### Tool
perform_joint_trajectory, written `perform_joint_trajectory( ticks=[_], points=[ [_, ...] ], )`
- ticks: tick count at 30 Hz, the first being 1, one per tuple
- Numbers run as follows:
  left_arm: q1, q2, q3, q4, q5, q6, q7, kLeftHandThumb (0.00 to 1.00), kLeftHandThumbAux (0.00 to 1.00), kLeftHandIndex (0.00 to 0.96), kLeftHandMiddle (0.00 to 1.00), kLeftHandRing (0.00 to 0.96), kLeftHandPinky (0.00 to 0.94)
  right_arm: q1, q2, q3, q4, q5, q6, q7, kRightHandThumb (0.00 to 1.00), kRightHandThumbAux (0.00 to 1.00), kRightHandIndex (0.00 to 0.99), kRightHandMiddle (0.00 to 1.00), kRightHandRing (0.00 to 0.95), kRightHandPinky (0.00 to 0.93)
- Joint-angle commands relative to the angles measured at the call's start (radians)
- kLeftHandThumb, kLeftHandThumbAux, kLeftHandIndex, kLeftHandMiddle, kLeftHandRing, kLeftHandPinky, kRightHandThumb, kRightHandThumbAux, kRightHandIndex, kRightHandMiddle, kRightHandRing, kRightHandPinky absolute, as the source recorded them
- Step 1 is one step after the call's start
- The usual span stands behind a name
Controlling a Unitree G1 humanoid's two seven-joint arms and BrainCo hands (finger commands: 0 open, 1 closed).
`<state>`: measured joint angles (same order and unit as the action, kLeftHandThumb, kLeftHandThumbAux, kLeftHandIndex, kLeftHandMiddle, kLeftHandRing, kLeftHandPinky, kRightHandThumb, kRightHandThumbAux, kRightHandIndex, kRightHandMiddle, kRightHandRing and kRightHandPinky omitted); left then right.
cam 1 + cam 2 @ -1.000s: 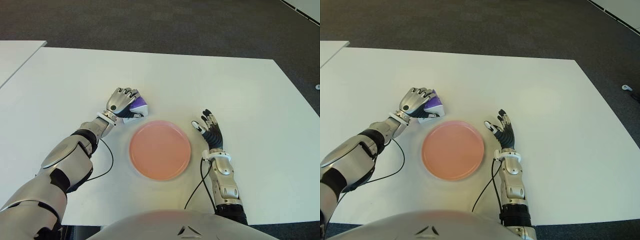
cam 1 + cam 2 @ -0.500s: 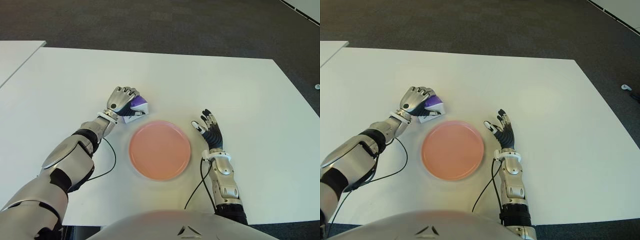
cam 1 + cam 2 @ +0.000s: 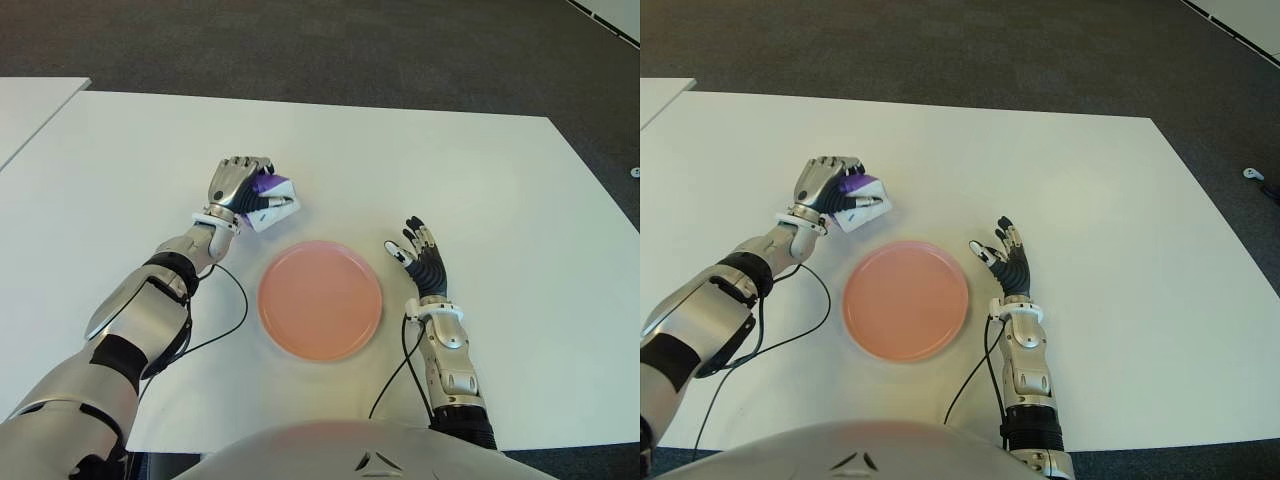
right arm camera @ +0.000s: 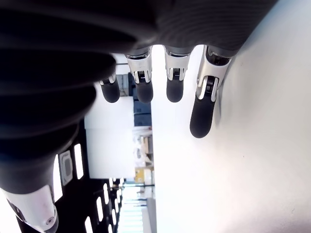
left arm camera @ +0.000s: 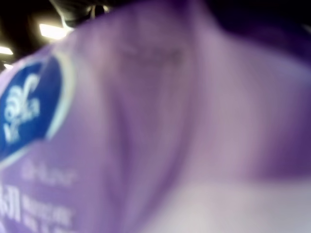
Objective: Put the tissue paper into the plate.
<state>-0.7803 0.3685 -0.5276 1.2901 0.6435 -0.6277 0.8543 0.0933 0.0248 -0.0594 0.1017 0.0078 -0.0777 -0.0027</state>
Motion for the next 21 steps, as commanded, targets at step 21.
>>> perform_joint_trajectory(
  ticks=[21],
  points=[
    [0.045, -0.036, 0.35, -0.553, -0.284, -0.137, -0.363, 0.749, 0.698, 0.443, 0.89, 0.881, 0.867, 0.015, -0.007, -0.003, 0.093, 0.008, 0.029, 0.0, 0.095, 0.677, 0.024, 0.081, 0.053, 0.044]
  ],
)
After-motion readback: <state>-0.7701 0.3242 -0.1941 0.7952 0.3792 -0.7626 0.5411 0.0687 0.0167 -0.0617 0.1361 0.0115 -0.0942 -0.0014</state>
